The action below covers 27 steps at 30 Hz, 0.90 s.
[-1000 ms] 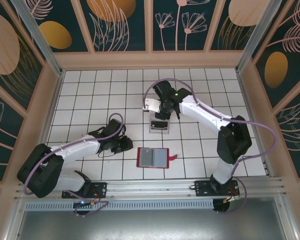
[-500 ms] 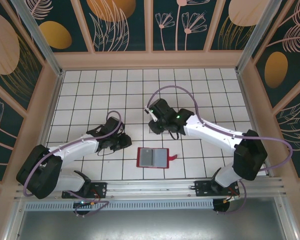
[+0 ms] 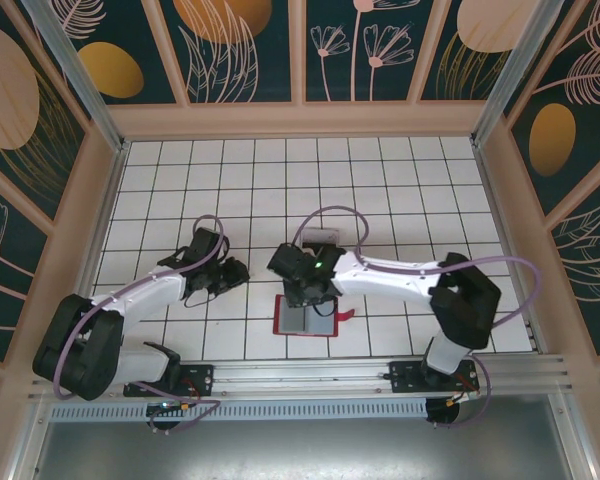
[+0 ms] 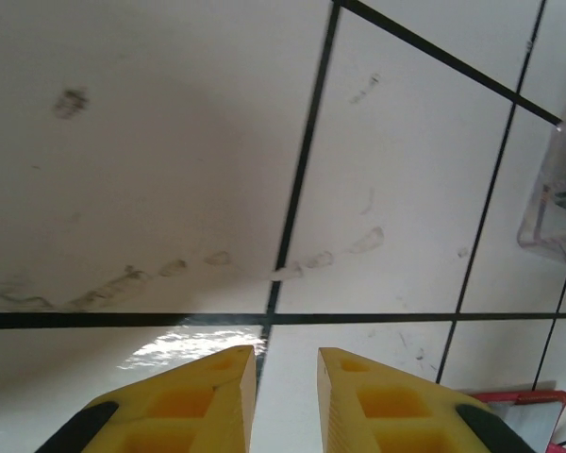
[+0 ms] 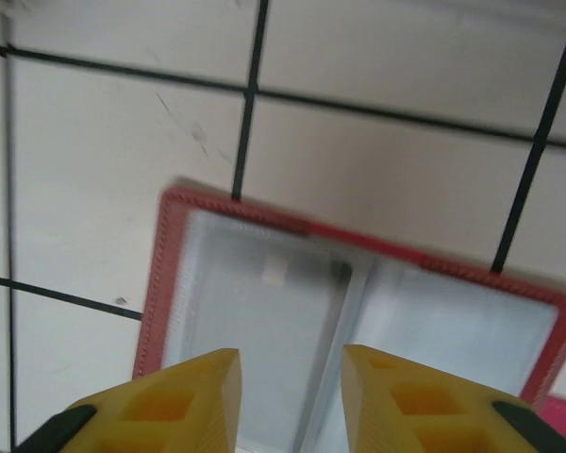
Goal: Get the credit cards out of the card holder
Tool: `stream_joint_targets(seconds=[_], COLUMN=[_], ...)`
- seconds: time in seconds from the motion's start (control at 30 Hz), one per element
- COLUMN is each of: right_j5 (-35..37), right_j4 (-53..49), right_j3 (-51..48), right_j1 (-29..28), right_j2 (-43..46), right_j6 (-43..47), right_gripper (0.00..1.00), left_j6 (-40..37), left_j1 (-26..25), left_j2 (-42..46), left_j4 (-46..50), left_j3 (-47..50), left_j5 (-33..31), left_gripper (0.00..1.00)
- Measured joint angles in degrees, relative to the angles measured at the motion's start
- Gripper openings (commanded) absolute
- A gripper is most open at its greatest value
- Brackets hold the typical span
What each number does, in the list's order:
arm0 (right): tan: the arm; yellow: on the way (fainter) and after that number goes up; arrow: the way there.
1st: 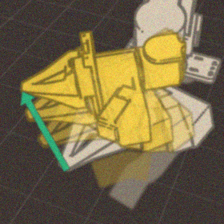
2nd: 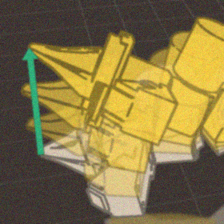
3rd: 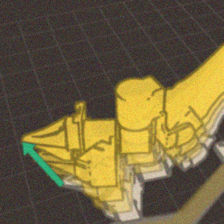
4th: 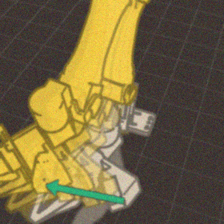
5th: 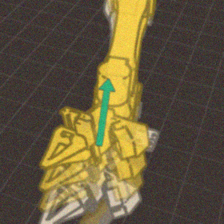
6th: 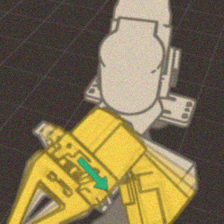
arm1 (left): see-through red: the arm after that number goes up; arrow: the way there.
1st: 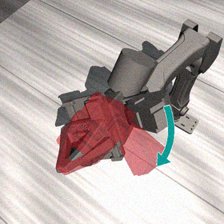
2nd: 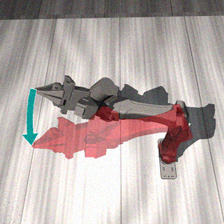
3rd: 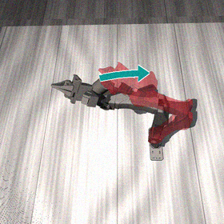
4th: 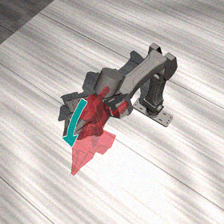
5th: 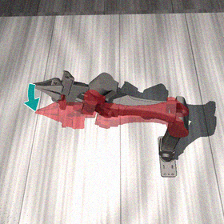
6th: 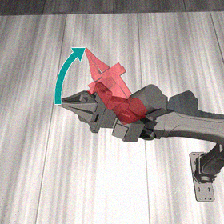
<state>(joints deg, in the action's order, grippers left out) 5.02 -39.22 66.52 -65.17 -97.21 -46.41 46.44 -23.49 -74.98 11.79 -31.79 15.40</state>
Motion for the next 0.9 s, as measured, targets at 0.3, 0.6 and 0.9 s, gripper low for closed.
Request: stream_joint_targets(seconds=[0.3, 0.6, 0.9], right_j5=[-0.1, -0.6, -0.6], right_j4=[-4.8, -6.3, -6.6], right_j3=[7.2, 10.0, 11.1], right_j1=[-2.8, -2.9, -3.2], right_j2=[-10.4, -14.3, -15.2], right_j6=[-6.5, -6.6, -5.9], right_gripper=[0.5, 0.57, 0.39], left_j6=[-2.4, -2.8, -2.8], left_j1=[2.9, 2.9, 3.0], left_j2=[0.1, 0.1, 0.1], left_j4=[-0.3, -0.9, -1.1], left_j3=[1.4, 2.3, 2.3], left_j5=[2.4, 3.7, 3.9], left_gripper=[0.26, 0.26, 0.26])
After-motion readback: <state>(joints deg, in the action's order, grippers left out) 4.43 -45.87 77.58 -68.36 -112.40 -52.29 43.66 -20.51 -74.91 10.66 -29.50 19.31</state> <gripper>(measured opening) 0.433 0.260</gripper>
